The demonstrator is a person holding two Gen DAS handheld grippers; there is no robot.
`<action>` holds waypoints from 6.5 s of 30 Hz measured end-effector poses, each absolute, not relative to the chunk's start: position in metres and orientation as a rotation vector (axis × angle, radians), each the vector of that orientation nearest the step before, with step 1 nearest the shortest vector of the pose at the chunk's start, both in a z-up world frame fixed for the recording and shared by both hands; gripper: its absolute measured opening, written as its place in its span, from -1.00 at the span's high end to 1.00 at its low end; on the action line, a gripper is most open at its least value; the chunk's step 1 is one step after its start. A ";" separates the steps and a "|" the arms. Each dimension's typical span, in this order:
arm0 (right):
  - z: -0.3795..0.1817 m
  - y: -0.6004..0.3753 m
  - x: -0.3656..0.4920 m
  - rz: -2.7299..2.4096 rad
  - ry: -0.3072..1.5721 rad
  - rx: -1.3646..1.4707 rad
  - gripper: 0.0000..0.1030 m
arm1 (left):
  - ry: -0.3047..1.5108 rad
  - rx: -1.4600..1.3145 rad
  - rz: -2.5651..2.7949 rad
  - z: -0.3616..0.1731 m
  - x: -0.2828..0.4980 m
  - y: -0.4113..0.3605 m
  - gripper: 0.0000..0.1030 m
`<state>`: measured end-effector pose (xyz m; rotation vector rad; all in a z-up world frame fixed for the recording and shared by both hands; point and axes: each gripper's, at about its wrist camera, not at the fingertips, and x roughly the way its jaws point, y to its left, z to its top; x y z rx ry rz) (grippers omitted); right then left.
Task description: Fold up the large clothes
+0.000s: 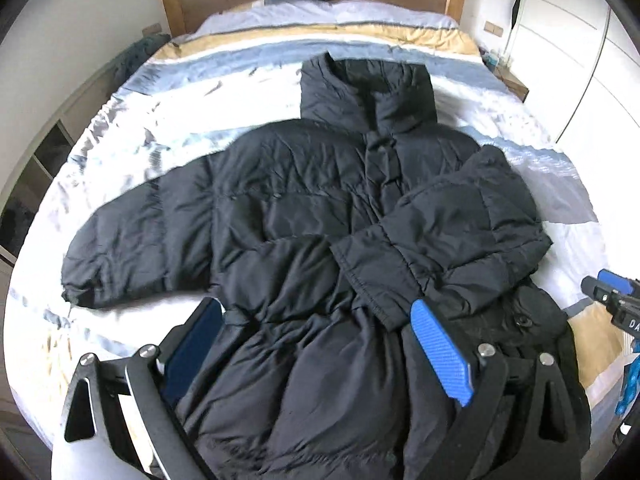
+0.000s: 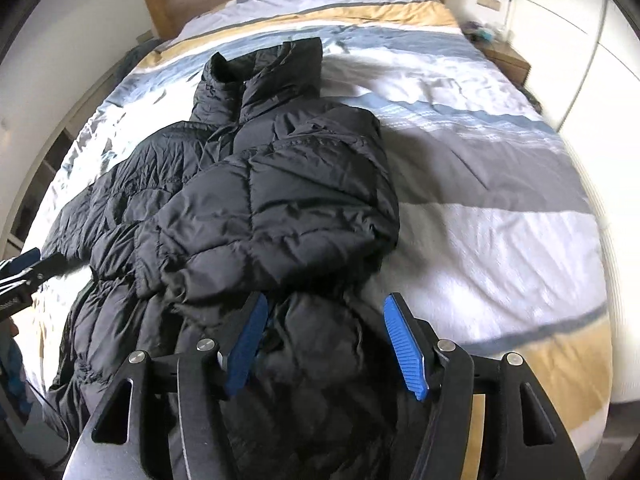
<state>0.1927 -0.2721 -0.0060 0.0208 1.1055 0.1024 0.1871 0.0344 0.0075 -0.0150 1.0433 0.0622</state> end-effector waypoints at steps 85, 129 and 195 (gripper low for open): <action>-0.018 -0.132 0.152 -0.053 1.272 -0.073 -0.40 | 1.115 -0.618 0.336 -0.099 0.151 0.369 -0.87; 0.031 -0.168 0.112 -0.238 1.214 -0.103 -0.42 | 0.659 -1.499 0.283 -0.186 0.135 0.514 0.55; -0.039 -0.341 0.111 -0.196 1.194 0.062 -0.43 | 1.234 -0.458 -0.295 -0.066 0.242 -0.024 0.71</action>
